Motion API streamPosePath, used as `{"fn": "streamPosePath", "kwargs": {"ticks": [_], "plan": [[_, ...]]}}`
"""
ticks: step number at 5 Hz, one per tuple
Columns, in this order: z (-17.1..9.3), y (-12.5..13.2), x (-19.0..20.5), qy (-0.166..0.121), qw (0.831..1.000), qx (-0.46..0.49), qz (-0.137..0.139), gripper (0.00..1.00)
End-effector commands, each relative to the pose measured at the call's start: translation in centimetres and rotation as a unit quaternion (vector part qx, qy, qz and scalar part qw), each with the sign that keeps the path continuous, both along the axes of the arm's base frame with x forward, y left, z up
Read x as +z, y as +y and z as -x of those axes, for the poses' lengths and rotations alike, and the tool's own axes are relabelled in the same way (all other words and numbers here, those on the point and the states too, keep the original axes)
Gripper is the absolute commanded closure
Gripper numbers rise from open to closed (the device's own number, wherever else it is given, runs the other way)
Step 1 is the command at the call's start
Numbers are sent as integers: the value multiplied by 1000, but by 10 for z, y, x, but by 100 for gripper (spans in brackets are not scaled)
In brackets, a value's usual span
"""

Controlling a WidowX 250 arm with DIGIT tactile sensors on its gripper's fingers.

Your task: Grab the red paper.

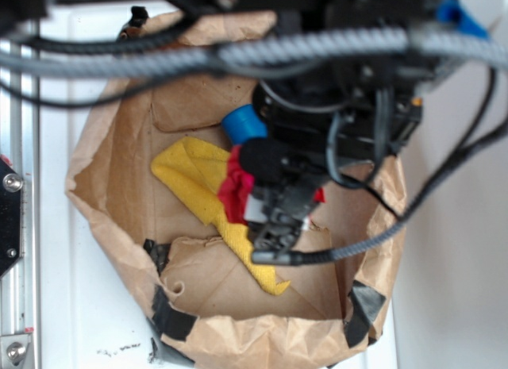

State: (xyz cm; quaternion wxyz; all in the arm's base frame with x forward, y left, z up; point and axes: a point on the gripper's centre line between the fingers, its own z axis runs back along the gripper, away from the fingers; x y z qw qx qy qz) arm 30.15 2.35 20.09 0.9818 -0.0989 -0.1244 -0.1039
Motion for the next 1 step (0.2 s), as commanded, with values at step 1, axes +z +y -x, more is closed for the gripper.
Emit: {"fn": "streamPosePath", "kwargs": {"ticks": [1], "plan": [[0,19,11,-64,995,39,-60,100]]}}
